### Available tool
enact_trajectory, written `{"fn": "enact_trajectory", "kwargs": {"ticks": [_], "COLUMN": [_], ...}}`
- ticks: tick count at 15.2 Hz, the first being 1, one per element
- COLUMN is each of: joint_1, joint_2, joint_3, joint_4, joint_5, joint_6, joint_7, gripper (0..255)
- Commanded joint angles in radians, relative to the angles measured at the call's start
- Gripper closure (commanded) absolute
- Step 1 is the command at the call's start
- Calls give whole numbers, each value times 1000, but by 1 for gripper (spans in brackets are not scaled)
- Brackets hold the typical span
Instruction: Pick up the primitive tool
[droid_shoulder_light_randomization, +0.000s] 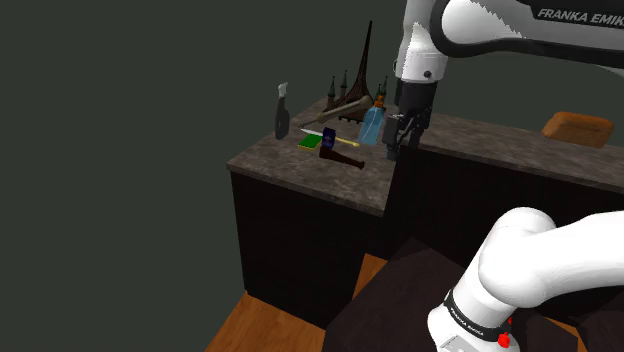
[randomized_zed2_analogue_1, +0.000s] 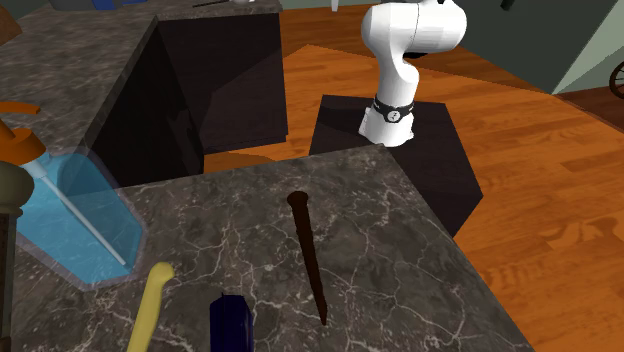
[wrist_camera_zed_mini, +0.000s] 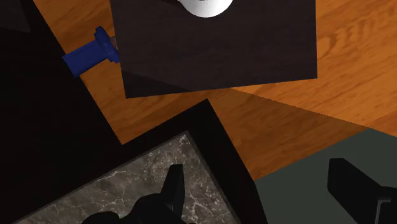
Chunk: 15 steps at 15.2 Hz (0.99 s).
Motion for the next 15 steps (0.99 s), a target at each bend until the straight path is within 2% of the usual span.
{"fn": "enact_trajectory", "kwargs": {"ticks": [1,8,15], "joint_1": [0,-14,-15], "joint_2": [0,145,353], "joint_3": [0,-129,-246], "joint_4": [0,-19,39], "joint_5": [0,-57,-62], "joint_6": [0,192,365], "joint_7": [0,-179,-359], "gripper": [0,0,0]}}
